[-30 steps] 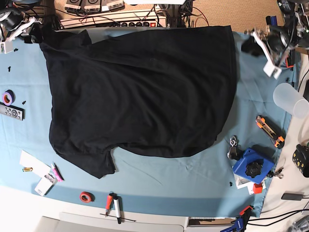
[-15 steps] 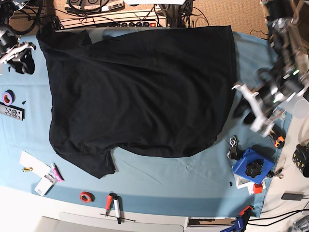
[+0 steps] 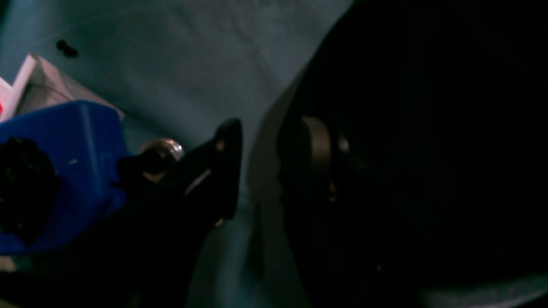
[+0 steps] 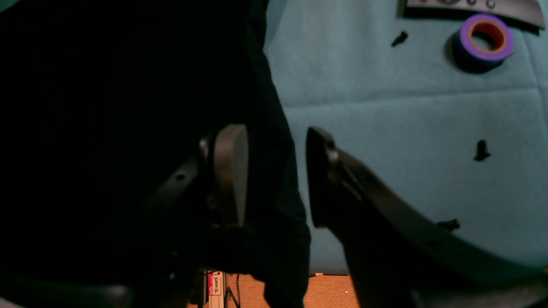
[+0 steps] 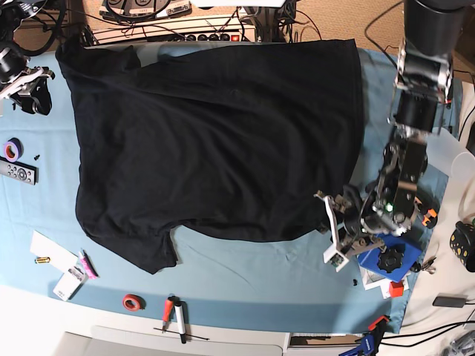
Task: Layout the t-shirt on the table in an organized manner, then fold the t-shirt properly
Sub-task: 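Move the left gripper down to the shirt's side edge and grasp it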
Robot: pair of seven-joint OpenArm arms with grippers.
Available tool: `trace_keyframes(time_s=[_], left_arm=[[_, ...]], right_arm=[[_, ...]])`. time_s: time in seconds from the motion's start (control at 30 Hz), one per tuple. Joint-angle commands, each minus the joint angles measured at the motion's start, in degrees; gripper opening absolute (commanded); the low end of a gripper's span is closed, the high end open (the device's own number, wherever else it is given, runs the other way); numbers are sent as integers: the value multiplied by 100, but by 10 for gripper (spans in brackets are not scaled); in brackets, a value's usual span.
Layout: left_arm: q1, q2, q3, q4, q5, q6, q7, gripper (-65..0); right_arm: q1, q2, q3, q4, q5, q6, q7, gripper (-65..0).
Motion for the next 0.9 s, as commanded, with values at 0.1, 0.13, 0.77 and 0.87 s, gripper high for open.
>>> trace_keyframes(time_s=[0.1, 0.13, 0.77, 0.87], left_arm=[[-337, 116, 9, -522, 219, -278, -678, -415], [-363, 177, 11, -675, 328, -278, -737, -415], [-291, 420, 15, -1239, 804, -295, -1021, -650], [-358, 420, 15, -1239, 846, -114, -1097, -650]], right_arm=[[-2, 111, 46, 74, 68, 13, 121, -418], [-2, 111, 46, 74, 68, 11, 121, -418], [-2, 111, 46, 74, 7, 13, 121, -418], [0, 114, 46, 74, 9, 13, 121, -418]])
